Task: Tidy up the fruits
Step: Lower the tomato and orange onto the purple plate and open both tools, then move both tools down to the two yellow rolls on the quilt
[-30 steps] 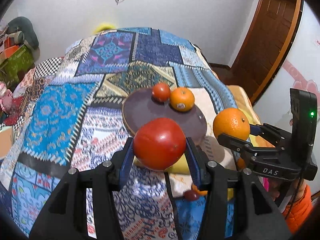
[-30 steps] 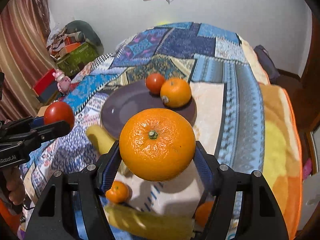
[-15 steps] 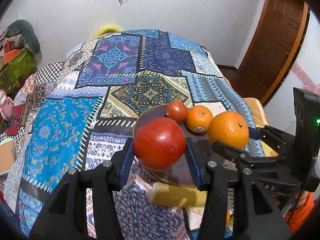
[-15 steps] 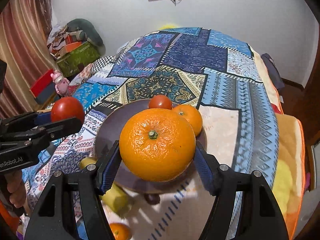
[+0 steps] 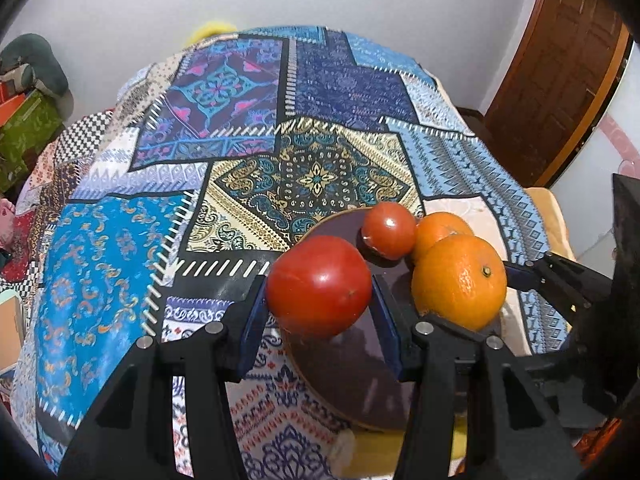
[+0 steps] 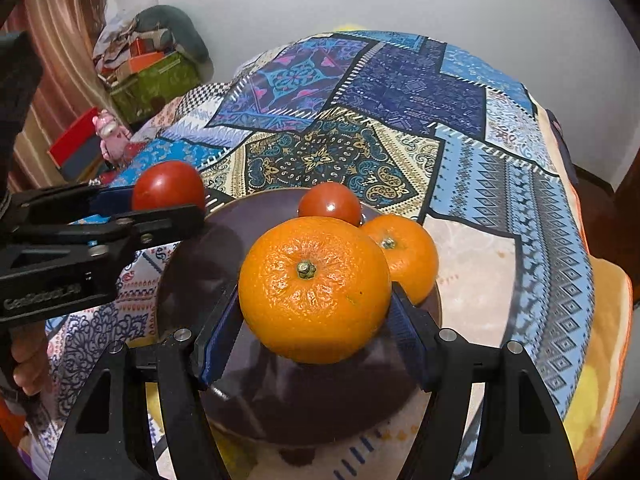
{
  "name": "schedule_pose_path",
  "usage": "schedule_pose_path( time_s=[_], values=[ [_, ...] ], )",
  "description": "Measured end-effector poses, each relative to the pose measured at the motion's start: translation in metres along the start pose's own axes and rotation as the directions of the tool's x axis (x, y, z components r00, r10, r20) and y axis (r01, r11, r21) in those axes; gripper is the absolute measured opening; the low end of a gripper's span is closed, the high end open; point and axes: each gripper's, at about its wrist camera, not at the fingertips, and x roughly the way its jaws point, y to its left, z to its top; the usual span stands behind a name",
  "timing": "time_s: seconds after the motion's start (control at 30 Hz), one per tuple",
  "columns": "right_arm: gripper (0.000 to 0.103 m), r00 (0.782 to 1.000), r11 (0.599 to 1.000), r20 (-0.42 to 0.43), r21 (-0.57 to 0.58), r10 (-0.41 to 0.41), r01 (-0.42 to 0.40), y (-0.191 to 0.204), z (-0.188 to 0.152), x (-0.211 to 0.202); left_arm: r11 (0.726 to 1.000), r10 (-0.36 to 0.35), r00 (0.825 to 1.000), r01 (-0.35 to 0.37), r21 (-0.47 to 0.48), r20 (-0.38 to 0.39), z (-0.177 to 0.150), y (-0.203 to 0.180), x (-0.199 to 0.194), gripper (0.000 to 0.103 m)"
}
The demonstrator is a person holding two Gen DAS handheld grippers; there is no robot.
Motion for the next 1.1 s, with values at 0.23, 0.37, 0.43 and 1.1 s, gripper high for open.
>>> schedule_pose_path(
  time_s=[0.23,0.37,0.43,1.1],
  values=[
    [0.067,1.000,0.999,-0.007,-0.041,-0.005,0.005,0.005,0.004,0.007,1.000,0.002,0.999,-0.002,0.014,-0.049,0.002,-0.004,0.025,0.050],
    [0.067,1.000,0.999,-0.012,-0.051,-0.001,0.001,0.006,0.006,0.009,0.999,0.019,0.998,-0.018,0.027,-0.053,0.001,-0.009,0.030,0.050],
    [0.068,1.000,0.998,-0.016,-0.057,-0.003,0.002,0.006,0.006,0.010,0.999,0.007,0.999,-0.006,0.034,-0.044,0.001,-0.012,0.028,0.050],
    [0.068,0.998,0.999,0.058,-0.011,-0.037,0.037,-0.013,-0.021,-0.066,0.997,0.032,0.997,-0.036,0.062,0.069,-0.029,-0.032,-0.074,0.055]
  ],
)
